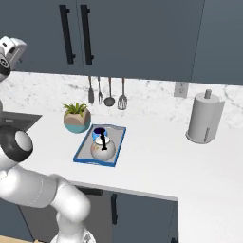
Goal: Pick the kettle from the counter and place it on the tray. Then pick the mug from the cabinet and place it on the tray. Then close the cabinet doors.
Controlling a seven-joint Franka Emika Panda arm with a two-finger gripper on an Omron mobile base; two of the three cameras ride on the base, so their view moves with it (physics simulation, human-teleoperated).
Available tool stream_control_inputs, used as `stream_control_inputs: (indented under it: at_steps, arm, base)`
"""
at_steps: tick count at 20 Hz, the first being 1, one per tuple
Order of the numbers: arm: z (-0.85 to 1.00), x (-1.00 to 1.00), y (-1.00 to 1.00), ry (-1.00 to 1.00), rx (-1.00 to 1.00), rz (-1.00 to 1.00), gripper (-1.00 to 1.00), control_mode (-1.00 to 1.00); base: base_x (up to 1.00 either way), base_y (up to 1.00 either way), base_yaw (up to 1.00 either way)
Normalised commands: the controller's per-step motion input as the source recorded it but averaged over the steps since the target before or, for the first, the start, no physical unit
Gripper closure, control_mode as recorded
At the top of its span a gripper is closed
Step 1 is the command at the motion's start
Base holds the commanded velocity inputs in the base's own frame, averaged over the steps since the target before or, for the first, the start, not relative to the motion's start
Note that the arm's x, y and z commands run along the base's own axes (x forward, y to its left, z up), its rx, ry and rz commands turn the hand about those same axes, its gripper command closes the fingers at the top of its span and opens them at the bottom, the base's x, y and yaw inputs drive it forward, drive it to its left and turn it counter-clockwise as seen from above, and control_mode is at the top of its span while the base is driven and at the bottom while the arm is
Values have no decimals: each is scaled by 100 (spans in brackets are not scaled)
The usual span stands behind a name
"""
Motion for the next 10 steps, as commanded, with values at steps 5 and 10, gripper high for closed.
stream_control_inputs:
  at_steps: [5,10]
  arm:
    - [-23,87,-69,-5,18,20,-100,-100]
    - [-25,68,-56,-3,14,17,-100,-100]
  base:
    - [0,0,0]
    - [0,0,0]
